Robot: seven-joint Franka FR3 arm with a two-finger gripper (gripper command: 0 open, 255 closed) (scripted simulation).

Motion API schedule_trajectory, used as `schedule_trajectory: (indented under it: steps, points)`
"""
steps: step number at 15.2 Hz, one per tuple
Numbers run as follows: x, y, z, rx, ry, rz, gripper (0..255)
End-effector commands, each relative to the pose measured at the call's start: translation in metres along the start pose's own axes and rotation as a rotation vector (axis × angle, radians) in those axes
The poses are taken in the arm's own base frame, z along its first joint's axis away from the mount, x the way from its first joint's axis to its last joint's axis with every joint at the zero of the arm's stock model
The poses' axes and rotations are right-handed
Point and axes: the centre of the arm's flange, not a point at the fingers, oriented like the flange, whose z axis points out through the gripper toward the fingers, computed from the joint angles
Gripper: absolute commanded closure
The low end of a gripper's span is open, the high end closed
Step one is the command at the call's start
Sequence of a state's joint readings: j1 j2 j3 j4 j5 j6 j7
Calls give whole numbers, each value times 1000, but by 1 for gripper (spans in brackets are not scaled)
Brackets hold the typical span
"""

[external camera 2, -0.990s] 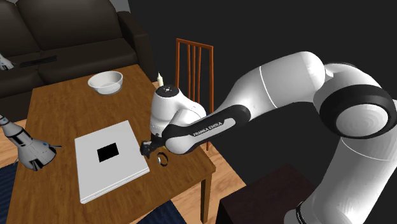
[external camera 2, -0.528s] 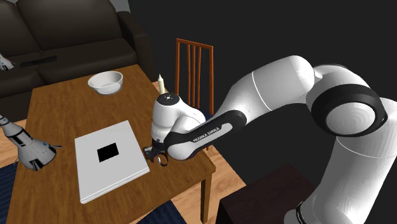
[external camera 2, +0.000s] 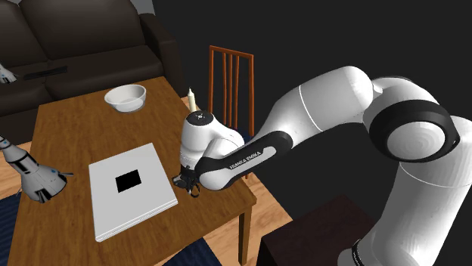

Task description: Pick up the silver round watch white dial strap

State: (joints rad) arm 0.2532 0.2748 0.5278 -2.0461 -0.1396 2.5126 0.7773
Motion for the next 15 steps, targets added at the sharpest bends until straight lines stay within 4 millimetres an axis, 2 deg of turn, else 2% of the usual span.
schedule_trajectory:
  steps: [1, 15]
  points:
    - [1, 1, 0, -1, -1, 1, 255]
    - [11, -13, -72, -1, -1, 1, 255]
